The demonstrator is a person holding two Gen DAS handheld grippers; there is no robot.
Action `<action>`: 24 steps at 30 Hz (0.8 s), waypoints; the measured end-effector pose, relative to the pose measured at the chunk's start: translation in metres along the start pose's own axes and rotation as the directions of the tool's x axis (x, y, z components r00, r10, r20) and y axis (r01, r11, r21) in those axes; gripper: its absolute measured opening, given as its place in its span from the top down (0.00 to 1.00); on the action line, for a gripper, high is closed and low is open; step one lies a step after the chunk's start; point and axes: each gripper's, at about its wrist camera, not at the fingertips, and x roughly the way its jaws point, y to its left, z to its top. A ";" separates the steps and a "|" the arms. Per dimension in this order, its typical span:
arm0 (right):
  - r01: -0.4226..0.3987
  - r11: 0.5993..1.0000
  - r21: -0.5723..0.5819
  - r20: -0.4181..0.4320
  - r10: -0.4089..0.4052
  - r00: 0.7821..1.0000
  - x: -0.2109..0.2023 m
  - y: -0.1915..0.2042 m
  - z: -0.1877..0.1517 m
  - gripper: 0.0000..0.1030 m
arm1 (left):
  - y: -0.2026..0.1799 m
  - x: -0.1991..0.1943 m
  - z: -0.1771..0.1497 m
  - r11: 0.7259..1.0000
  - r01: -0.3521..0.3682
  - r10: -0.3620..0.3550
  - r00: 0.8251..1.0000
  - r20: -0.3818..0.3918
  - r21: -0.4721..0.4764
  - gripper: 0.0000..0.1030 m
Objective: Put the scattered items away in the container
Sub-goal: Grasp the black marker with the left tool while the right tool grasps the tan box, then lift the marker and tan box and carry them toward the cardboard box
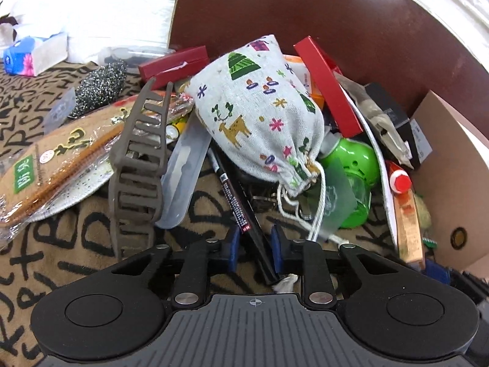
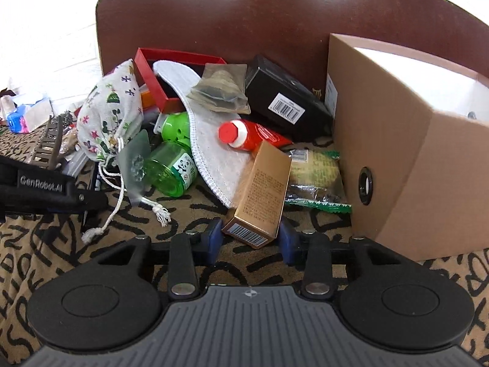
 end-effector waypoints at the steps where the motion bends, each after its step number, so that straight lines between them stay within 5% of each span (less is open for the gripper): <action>1: -0.004 1.000 -0.010 0.004 0.004 1.000 -0.004 0.000 -0.001 0.59 | 0.001 -0.003 -0.002 1.000 0.004 -0.004 1.000 -0.006 0.005 0.84; 13: -0.090 0.985 -0.144 -0.072 0.080 0.994 -0.076 -0.010 -0.049 0.60 | -0.001 -0.068 -0.062 0.988 0.066 -0.051 0.993 -0.107 0.142 0.90; 22: -0.109 0.985 -0.132 -0.129 0.092 0.987 -0.131 -0.016 -0.087 0.60 | -0.012 -0.112 -0.108 0.968 0.107 -0.070 0.984 -0.162 0.229 0.89; 23: -0.110 0.986 -0.128 -0.131 0.093 0.987 -0.135 -0.016 -0.090 0.60 | -0.013 -0.116 -0.112 0.965 0.106 -0.067 0.984 -0.163 0.239 0.89; 24: -0.109 0.986 -0.125 -0.131 0.092 0.987 -0.139 -0.017 -0.092 0.59 | -0.014 -0.118 -0.114 0.963 0.103 -0.063 0.985 -0.162 0.249 0.74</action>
